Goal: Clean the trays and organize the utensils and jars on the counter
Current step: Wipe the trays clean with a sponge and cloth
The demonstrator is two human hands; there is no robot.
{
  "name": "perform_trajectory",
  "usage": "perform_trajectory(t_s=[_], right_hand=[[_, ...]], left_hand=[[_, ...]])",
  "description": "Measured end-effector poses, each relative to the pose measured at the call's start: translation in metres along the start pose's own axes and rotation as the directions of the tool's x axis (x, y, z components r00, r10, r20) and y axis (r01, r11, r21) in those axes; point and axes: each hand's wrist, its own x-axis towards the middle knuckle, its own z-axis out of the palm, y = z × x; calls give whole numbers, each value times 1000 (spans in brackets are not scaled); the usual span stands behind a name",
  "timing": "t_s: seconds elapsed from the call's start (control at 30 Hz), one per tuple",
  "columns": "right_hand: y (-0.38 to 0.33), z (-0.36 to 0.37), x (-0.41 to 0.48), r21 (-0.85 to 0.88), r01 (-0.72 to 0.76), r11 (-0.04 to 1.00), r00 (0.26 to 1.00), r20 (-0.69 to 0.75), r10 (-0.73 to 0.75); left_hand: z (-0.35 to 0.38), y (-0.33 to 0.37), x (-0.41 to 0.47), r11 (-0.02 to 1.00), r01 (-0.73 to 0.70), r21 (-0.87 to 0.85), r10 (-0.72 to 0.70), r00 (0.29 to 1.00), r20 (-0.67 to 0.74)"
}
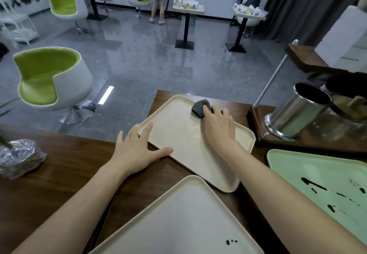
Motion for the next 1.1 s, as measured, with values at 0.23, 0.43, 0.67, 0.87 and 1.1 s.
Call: perform_trajectory(t_s=[0.23,0.43,0.67,0.87,1.1], right_hand=[[52,-6,-37,-87,-38,996,997,64,43],[22,10,-15,-10,64,998,998,-1,-64],[-42,18,43,91,274,957,957,69,-280],[17,-2,0,173,227,958,966,82,-244],[48,-15,-65,153,-76,985,980,191,46]], left_hand=[[-2,1,-2,1000,3,-11,-3,1000,12],[-1,0,1,1000,3,-13,-2,1000,25],[2,-3,2,1000,-16,-24,16,1000,-17],[2,-2,2,1000,-21,-5,21,999,-32],[-1,0,0,1000,-12,-10,12,1000,-8]])
